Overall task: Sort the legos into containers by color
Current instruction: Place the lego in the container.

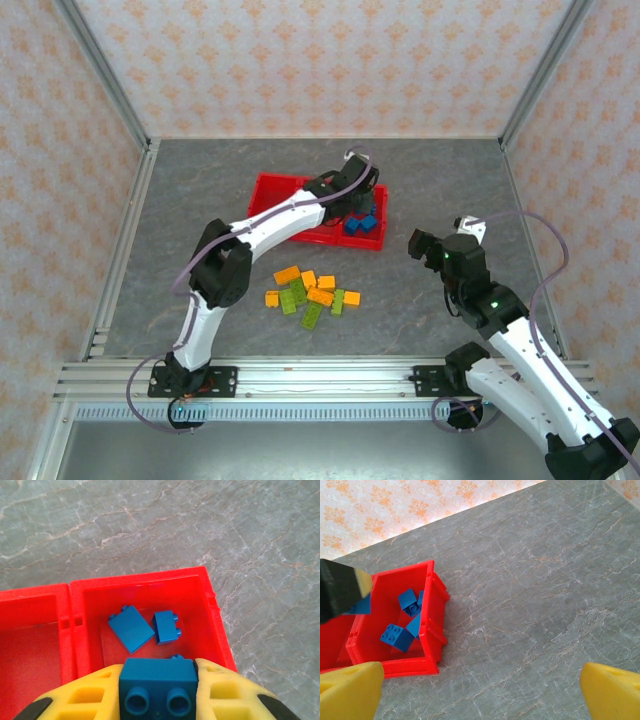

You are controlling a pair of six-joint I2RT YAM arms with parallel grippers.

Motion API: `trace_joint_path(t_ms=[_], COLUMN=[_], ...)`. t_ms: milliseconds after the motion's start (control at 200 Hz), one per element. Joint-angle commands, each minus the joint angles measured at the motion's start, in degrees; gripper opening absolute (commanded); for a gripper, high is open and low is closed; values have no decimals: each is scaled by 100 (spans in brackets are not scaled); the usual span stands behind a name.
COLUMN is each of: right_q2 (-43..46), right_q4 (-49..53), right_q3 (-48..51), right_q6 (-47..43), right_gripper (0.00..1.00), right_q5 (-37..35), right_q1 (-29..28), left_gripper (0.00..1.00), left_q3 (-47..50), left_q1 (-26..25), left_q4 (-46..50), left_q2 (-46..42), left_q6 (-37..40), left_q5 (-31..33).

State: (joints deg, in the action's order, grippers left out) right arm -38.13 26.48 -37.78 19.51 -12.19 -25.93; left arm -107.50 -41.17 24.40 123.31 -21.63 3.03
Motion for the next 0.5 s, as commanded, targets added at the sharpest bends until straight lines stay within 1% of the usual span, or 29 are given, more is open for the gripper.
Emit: trace_joint_path(t_ms=[0, 130, 260, 365, 496], right_q2=[60, 60, 60, 60, 77], right_q4=[-55, -55, -55, -55, -46], right_q3=[51, 44, 53, 52, 56], right_q6=[47, 54, 49, 49, 54], right_gripper=[100, 100, 100, 100, 100], right_q5=[-93, -98, -86, -88, -84], right_q1=[7, 9, 7, 8, 9], left_gripper=[25, 27, 37, 42, 52], left_q3=[-263, -366, -676, -1229, -1614], left_q1=[-5, 12, 51, 145, 188], left_q4=[-359, -559, -528, -331, -228], left_q2=[146, 437, 762, 1045, 1128], left_q6=[-188, -251, -301, -348, -264], left_q5=[25, -79, -99, -144, -63])
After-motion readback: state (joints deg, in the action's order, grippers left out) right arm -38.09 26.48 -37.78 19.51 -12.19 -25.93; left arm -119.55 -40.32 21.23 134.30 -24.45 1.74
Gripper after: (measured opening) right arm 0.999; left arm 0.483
